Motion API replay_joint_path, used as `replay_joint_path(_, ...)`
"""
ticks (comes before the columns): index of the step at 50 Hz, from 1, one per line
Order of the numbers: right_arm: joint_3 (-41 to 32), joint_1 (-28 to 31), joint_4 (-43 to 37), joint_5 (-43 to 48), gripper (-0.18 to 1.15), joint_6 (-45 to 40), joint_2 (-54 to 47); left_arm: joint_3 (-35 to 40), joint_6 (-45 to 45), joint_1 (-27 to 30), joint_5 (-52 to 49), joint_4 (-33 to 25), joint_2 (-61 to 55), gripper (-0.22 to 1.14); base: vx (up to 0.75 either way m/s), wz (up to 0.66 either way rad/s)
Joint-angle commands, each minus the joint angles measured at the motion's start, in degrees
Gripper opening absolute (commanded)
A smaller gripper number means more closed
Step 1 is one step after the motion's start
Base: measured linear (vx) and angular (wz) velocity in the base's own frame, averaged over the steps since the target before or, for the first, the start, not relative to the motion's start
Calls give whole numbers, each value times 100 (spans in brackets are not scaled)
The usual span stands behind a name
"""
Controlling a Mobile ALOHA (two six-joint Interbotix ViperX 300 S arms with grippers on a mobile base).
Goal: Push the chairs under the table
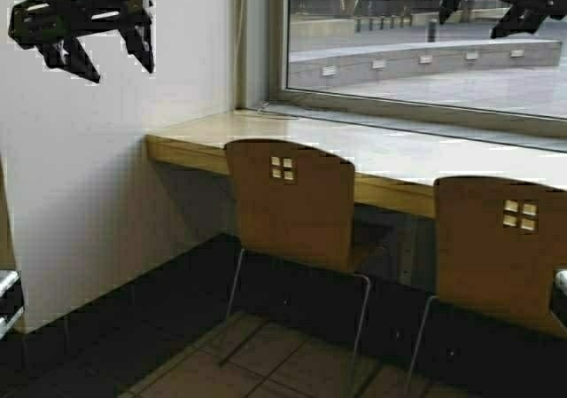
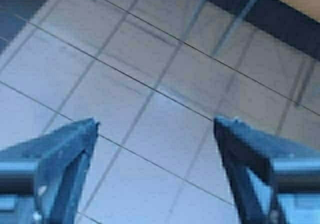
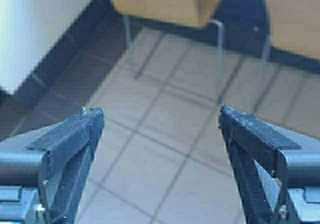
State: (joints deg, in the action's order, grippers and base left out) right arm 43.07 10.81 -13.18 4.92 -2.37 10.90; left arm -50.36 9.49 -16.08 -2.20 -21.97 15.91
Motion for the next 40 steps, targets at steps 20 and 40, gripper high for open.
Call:
replay_joint_path(20,-185,-26,-53,-97,101,9,-132,44,-149,-18,35,-18,-158,99,-34,-34)
replay_joint_path(40,-281,-26,-97,-404,101,-9,-334,70,-211,-18,18,-18,-185,99,-28,-18)
